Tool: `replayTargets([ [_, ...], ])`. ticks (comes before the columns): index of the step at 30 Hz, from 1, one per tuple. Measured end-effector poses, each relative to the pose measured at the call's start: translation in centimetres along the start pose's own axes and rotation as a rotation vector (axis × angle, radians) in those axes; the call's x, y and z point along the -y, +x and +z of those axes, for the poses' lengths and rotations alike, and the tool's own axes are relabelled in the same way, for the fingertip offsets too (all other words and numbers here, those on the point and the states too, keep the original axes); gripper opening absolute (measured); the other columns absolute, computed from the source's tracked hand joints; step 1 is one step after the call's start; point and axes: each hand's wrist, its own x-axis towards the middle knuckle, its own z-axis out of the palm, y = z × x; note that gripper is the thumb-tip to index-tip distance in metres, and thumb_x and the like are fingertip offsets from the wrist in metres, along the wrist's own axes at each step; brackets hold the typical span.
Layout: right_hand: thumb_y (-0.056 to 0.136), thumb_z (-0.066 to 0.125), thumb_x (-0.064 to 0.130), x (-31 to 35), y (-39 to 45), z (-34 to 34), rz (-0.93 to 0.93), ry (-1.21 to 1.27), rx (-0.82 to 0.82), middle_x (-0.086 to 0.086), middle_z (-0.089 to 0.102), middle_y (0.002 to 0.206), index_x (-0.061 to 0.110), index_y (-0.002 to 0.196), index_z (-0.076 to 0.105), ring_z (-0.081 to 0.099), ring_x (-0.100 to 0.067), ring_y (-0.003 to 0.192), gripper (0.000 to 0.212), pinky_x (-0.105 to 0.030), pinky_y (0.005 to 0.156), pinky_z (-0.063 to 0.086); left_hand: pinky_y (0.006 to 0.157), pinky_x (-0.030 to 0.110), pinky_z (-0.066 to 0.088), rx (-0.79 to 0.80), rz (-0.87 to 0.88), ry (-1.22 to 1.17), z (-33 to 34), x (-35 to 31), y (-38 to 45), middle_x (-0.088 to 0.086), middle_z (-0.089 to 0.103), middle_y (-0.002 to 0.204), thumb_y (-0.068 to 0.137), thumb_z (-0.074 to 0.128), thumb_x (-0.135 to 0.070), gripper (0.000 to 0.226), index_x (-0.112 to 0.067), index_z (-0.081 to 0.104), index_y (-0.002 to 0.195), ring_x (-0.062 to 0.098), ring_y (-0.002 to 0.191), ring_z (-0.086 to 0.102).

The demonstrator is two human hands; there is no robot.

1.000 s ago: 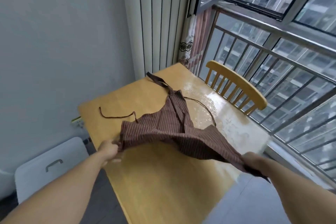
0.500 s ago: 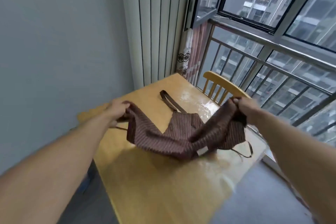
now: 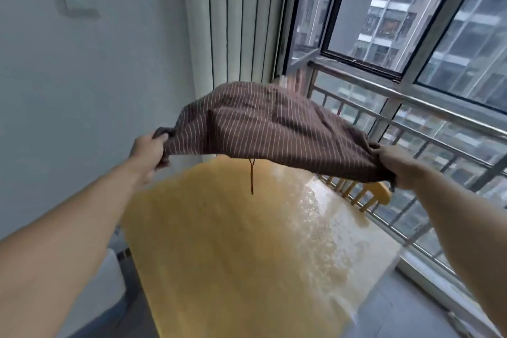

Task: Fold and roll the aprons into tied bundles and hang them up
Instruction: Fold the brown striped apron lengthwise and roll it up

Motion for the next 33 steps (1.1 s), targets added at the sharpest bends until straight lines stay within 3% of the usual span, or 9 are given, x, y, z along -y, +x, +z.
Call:
replayTargets([
  [5, 0.078, 0.073, 0.018, -14.3, 3.9, 0.1, 0.212, -0.22, 0.089, -0.015, 0.074, 0.11, 0.012, 0.113, 0.073, 0.074, -0.032, 0.093, 0.035, -0.053, 0.084, 0.062, 0.049, 0.026, 0.039, 0.164, -0.344, 0.147, -2.9, 11.0, -3.0, 0.001, 0.041, 0.05, 0.106, 0.054, -0.014, 0.03, -0.016, 0.047, 0.077, 0.012, 0.04, 0.039],
  [9, 0.098, 0.058, 0.004, -16.3, -2.9, 2.2, 0.195, -0.326, -0.064, -0.018, 0.069, 0.102, -0.002, 0.105, 0.07, 0.065, -0.034, 0.091, 0.015, -0.031, 0.076, 0.06, 0.056, 0.034, 0.055, 0.257, -0.525, 0.334, -3.5, 17.9, -5.4, 0.009, 0.06, 0.064, 0.103, 0.061, -0.02, 0.014, -0.006, 0.06, 0.102, 0.021, 0.056, 0.058],
  [13, 0.1, 0.045, 0.003, -19.9, -2.7, 2.2, 0.155, -0.441, -0.055, -0.015, 0.067, 0.128, 0.012, 0.13, 0.07, 0.063, -0.036, 0.113, 0.04, -0.043, 0.104, 0.05, 0.063, 0.035, 0.055, 0.371, -0.594, 0.508, -2.8, 23.0, -8.1, 0.017, 0.073, 0.093, 0.103, 0.062, -0.018, 0.022, -0.001, 0.062, 0.116, 0.029, 0.076, 0.069],
  [16, 0.099, 0.047, 0.001, -21.4, -3.2, 1.6, 0.171, -0.716, 0.083, -0.017, 0.064, 0.134, 0.007, 0.128, 0.07, 0.059, -0.034, 0.115, 0.037, -0.034, 0.102, 0.043, 0.072, 0.03, 0.051, 0.475, -0.631, 0.698, -2.3, 26.7, -10.1, 0.01, 0.067, 0.113, 0.1, 0.066, -0.019, 0.032, -0.003, 0.058, 0.126, 0.023, 0.092, 0.065],
  [22, 0.101, 0.041, 0.005, -20.8, -3.3, 1.3, 0.18, -0.893, 0.137, -0.02, 0.064, 0.132, 0.002, 0.126, 0.068, 0.059, -0.035, 0.119, 0.037, -0.034, 0.099, 0.045, 0.075, 0.036, 0.06, 0.742, -0.899, 1.024, -1.7, 30.4, -13.1, 0.01, 0.067, 0.109, 0.086, 0.083, -0.027, 0.047, -0.003, 0.057, 0.117, 0.026, 0.094, 0.07],
  [24, 0.102, 0.043, 0.009, -19.2, -4.4, 4.1, 0.058, -0.856, 0.17, -0.018, 0.066, 0.131, 0.005, 0.124, 0.069, 0.06, -0.034, 0.118, 0.035, -0.032, 0.095, 0.043, 0.069, 0.036, 0.059, 0.747, -0.844, 1.171, -1.5, 30.0, -13.2, 0.011, 0.068, 0.111, 0.084, 0.082, -0.041, 0.056, -0.005, 0.058, 0.119, 0.027, 0.092, 0.071],
  [26, 0.105, 0.044, 0.015, -17.8, -6.6, 8.4, -0.123, -0.826, 0.228, -0.013, 0.065, 0.135, 0.011, 0.131, 0.066, 0.06, -0.032, 0.121, 0.034, -0.031, 0.093, 0.042, 0.074, 0.032, 0.056, 0.639, -0.572, 1.365, -1.2, 29.1, -12.9, 0.003, 0.068, 0.101, 0.088, 0.072, -0.055, 0.047, -0.013, 0.061, 0.106, 0.022, 0.089, 0.069],
  [29, 0.108, 0.038, 0.027, -17.5, -11.8, 16.3, -0.386, -0.852, 0.372, -0.006, 0.066, 0.136, 0.028, 0.147, 0.053, 0.064, -0.031, 0.117, 0.041, -0.036, 0.094, 0.051, 0.064, 0.032, 0.052, 0.487, -0.396, 1.02, 0.4, 28.4, -11.6, -0.001, 0.062, 0.077, 0.1, 0.055, -0.055, 0.041, -0.016, 0.057, 0.086, 0.018, 0.069, 0.061],
  [33, 0.108, 0.034, 0.031, -19.6, -18.6, 26.3, -0.531, -0.945, 0.698, -0.007, 0.071, 0.123, 0.04, 0.155, 0.033, 0.071, -0.029, 0.098, 0.048, -0.042, 0.084, 0.059, 0.1, 0.044, 0.054, 0.444, -0.632, 0.282, 3.1, 27.9, -10.4, 0.004, 0.07, 0.111, 0.1, 0.047, -0.061, 0.061, -0.01, 0.061, 0.132, 0.022, 0.105, 0.067],
])
